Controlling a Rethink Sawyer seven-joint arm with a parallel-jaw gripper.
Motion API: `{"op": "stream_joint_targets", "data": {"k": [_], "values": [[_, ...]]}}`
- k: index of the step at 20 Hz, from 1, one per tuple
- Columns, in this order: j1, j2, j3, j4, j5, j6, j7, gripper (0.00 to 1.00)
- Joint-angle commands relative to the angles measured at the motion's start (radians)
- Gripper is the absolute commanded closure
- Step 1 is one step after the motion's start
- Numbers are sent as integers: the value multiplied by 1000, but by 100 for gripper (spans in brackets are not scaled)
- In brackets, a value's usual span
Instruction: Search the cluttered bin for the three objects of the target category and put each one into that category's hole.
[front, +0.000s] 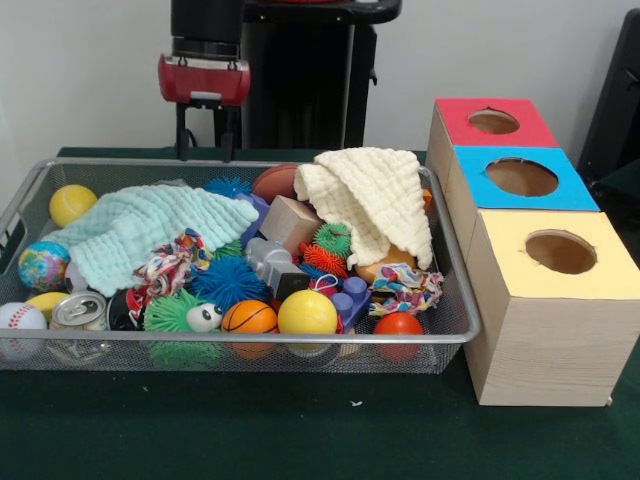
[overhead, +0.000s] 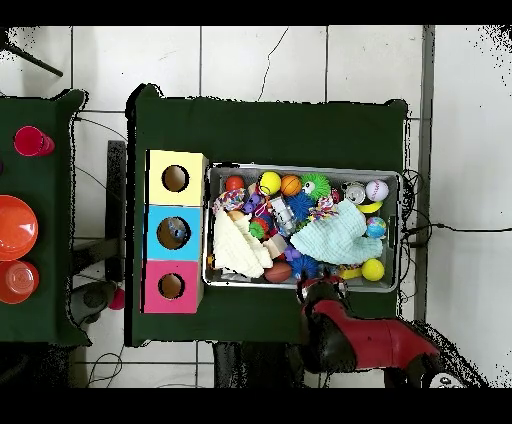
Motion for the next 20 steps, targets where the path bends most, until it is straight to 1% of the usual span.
{"op": "stream_joint_targets", "data": {"k": [1,3,5,7,8,10,15,17,18,20], "values": [[-45,13,22,-82,-20,69,82,0],[-47,-9,29,-78,-22,89,67,0],[-34,-28,24,-82,-33,102,48,0],[-27,-49,24,-85,-37,104,41,0],[-18,-58,13,-91,-37,88,48,0],[17,-67,-24,-114,-45,65,46,0],[23,-75,-20,-120,-49,71,42,0],[38,-71,-36,-127,-54,64,41,0],[56,-64,-59,-137,-57,49,42,0],[125,-27,-156,-178,-46,-16,52,0]]}}
